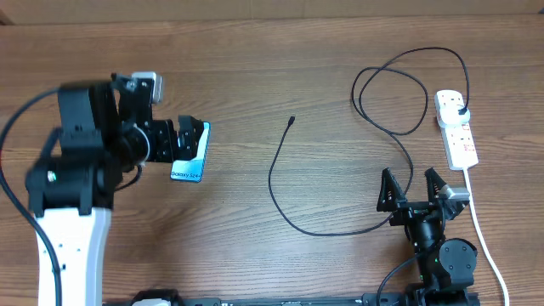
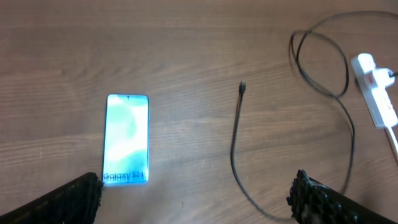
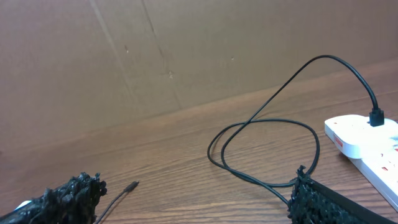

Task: Plug charger to phone and switch on socket
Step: 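Move the left gripper forward over the Galaxy S24 phone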

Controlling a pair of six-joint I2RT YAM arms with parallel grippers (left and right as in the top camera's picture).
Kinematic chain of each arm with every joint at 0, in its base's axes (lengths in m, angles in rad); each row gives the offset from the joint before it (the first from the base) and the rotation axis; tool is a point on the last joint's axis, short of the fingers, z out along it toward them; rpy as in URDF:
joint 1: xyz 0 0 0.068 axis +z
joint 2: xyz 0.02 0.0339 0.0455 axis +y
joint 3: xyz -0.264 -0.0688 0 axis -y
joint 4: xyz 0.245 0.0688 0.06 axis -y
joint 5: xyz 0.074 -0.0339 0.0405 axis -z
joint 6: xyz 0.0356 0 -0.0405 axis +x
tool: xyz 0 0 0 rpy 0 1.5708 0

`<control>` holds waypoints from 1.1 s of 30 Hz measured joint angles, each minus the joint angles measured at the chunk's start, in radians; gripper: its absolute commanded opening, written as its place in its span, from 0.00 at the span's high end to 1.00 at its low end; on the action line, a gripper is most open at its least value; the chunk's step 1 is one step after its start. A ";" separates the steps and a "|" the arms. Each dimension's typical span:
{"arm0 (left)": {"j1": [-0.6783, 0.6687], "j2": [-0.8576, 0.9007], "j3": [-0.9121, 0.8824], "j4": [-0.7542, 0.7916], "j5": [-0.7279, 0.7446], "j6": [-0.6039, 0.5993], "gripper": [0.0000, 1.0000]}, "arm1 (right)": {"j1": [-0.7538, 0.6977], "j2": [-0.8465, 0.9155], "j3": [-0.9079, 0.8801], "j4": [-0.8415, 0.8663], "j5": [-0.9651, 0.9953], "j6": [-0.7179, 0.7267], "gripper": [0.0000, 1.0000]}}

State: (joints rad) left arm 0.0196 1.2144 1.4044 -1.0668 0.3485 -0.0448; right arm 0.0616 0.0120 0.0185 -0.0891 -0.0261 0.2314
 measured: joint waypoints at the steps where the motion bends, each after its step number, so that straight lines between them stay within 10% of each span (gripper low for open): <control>1: 0.000 0.027 0.038 -0.036 0.000 0.000 0.00 | 0.000 0.000 0.000 0.000 0.000 0.000 0.00; 33: -0.027 0.605 0.097 -0.122 -0.203 0.030 0.00 | 0.000 0.000 0.000 -0.001 0.000 0.000 0.00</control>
State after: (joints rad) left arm -0.0071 1.8191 1.5013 -1.1885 0.1455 -0.0151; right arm 0.0616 0.0120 0.0185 -0.0898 -0.0265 0.2317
